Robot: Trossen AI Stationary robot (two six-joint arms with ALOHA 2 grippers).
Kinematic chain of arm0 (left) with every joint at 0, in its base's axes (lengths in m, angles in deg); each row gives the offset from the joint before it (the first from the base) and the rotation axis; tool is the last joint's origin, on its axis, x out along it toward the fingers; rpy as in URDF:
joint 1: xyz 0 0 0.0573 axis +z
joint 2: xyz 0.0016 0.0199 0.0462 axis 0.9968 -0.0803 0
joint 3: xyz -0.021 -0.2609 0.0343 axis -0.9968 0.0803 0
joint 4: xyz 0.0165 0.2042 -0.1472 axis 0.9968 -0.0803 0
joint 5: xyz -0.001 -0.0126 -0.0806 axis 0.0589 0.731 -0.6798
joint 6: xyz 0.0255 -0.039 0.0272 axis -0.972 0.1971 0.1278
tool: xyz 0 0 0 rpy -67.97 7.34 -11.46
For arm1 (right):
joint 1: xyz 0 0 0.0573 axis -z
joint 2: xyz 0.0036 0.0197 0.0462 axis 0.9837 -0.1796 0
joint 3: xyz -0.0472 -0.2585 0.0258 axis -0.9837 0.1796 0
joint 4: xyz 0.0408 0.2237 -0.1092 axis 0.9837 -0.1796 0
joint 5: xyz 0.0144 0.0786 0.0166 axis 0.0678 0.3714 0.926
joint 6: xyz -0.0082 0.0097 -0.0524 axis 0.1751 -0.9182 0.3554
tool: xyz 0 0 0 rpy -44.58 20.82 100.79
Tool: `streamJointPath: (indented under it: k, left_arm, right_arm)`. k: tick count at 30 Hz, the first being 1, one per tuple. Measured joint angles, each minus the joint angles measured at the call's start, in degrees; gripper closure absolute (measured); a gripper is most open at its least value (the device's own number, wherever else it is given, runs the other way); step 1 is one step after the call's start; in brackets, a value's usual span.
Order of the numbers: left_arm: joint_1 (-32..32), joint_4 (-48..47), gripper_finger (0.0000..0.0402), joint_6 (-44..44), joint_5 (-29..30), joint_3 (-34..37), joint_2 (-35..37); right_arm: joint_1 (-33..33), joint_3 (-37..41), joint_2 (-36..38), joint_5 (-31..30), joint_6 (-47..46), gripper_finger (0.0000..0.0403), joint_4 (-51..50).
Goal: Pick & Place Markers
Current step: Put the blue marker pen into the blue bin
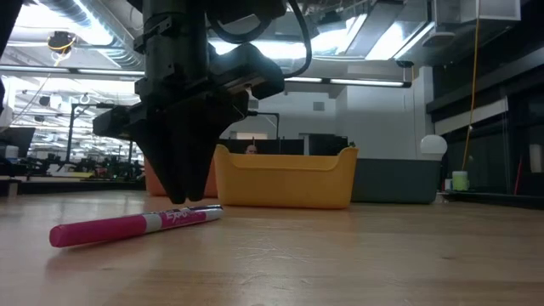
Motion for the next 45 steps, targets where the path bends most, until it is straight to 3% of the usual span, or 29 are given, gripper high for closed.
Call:
streamJointPath:
  k: [45]
  left_arm:
    - [-0.1, 1.8, 0.0327, 1.3, 0.0, 0.0, 0.0]
  right_arm:
    - [0.0, 0.0, -0.1, 0.0, 1.7, 0.0393, 0.0]
